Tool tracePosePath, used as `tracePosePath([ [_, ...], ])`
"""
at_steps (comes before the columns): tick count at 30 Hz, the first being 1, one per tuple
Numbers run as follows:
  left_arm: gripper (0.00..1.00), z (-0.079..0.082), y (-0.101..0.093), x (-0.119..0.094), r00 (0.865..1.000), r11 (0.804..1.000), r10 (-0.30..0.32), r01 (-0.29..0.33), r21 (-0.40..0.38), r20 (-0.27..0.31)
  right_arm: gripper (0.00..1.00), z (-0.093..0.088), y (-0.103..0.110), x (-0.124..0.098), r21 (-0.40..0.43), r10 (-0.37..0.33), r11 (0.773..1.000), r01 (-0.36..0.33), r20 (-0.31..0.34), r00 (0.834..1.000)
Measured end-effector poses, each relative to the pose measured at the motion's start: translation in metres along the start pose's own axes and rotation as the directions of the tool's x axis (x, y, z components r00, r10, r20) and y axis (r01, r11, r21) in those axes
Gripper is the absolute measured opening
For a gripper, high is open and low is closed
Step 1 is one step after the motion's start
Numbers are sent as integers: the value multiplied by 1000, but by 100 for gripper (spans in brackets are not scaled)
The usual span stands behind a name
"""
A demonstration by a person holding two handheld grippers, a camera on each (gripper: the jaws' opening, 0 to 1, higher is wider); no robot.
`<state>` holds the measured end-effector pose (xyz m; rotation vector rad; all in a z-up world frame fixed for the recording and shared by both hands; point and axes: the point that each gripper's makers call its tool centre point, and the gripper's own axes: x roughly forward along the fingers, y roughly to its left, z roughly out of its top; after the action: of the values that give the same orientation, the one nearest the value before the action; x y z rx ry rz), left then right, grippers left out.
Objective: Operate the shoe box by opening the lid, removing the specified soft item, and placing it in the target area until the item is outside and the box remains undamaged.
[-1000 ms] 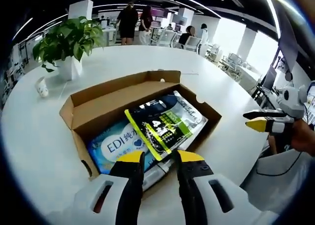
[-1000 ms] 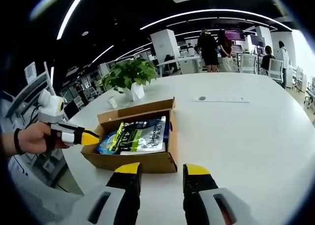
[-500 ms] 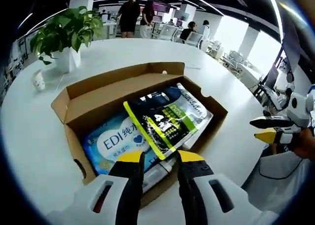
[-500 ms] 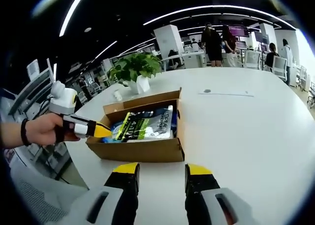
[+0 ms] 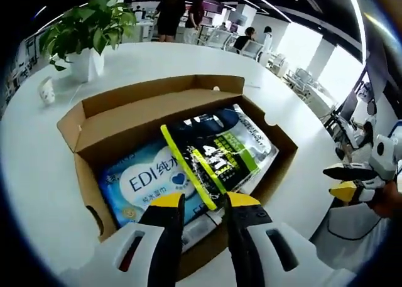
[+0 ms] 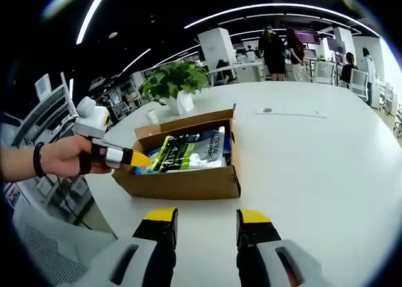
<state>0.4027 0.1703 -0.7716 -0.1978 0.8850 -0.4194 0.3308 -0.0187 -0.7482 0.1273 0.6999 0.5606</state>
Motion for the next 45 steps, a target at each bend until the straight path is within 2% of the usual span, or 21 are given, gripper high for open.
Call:
tracePosePath([
  [5, 25, -3, 2, 7, 1000, 1000, 2, -2, 7, -16, 34, -4, 1, 0, -1, 2, 1000, -2, -13, 1000],
  [15, 23, -6, 3, 16, 999, 999, -26, 25, -31, -24, 34, -10, 0, 0, 8, -9, 1000, 9, -26, 1000],
  [21, 19, -7, 2, 19, 999, 997, -49, 47, -64, -21, 34, -13, 1, 1, 8, -12, 1000, 13, -38, 999],
  [24, 13, -7, -3, 21, 995, 989, -96, 95, -111, -3, 34, -13, 1, 3, 5, -14, 1000, 14, -43, 999],
  [25, 13, -8, 0, 22, 996, 990, -88, 87, -113, -5, 34, -13, 1, 4, 5, -14, 1000, 14, -45, 999],
  [29, 8, -6, 0, 19, 995, 990, -98, 99, -97, 10, 34, -11, 5, 8, 1, -11, 1000, 12, -51, 999],
  [31, 2, -5, 1, 15, 996, 992, -90, 91, -82, 20, 34, -10, 8, 11, -3, -9, 1000, 9, -54, 999],
  [36, 1, -8, 0, 9, 995, 991, -96, 98, -90, 27, 34, -6, 19, 21, -23, 9, 1000, -11, -62, 998],
  [45, 0, -17, 9, 0, 996, 992, -82, 83, -90, 19, 34, 9, 33, 37, -53, 34, 998, -37, -64, 997],
])
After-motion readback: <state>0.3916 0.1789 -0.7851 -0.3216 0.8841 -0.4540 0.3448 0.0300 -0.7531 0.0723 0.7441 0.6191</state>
